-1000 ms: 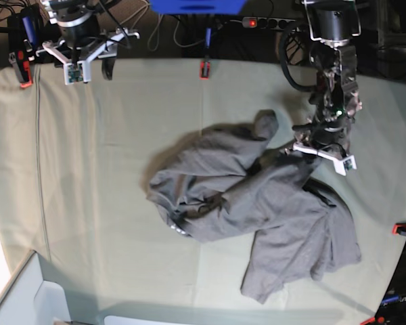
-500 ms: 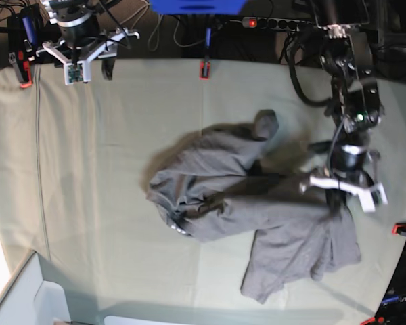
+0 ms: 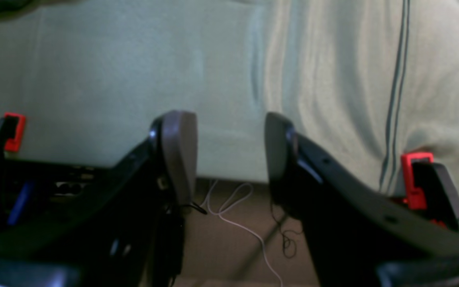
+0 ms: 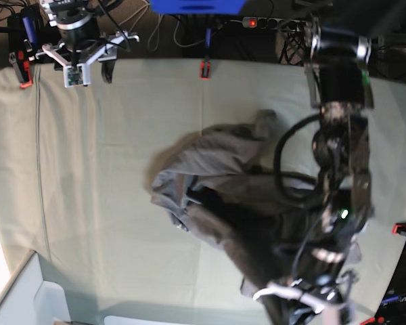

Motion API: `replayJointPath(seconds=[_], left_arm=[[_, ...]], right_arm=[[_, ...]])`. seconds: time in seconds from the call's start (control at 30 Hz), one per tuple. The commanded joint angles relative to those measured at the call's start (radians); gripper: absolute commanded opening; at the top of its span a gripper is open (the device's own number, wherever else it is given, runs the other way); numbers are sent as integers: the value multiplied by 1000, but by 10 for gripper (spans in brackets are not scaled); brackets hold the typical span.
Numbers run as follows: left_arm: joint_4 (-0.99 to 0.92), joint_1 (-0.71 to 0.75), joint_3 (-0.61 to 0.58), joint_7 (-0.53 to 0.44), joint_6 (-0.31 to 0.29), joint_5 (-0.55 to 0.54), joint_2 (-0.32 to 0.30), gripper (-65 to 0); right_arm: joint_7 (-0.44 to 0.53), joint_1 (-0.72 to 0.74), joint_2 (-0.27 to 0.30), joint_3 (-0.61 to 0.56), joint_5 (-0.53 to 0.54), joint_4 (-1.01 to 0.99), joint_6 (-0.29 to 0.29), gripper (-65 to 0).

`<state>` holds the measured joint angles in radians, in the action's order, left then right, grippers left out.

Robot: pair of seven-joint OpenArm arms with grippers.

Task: Layout the t-shirt on the table in an organized manner, then fold the t-shirt properly
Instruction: 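Grasp the grey t-shirt with the left gripper and lift it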

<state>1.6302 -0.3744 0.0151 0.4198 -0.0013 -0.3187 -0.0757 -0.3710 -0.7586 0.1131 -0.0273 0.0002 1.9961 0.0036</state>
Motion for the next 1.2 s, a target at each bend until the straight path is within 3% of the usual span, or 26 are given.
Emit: replayJointPath(seconds=[0.0, 0.2, 0.53, 1.17], left_arm=[[-6, -62, -17, -34, -3, 0, 0, -649], [-160, -263, -140, -40, -3, -1, 35, -649], [-224, -427, -149, -39, -3, 3, 133, -649], [-101, -403, -103, -31, -1, -1, 55, -649]], right_arm=[[22, -6, 1, 2, -2, 15, 5, -366], [22, -8, -48, 7, -2, 15, 5, -366], [22, -12, -91, 8, -4, 15, 3, -366], [22, 23, -91, -7, -4, 15, 3, -367]])
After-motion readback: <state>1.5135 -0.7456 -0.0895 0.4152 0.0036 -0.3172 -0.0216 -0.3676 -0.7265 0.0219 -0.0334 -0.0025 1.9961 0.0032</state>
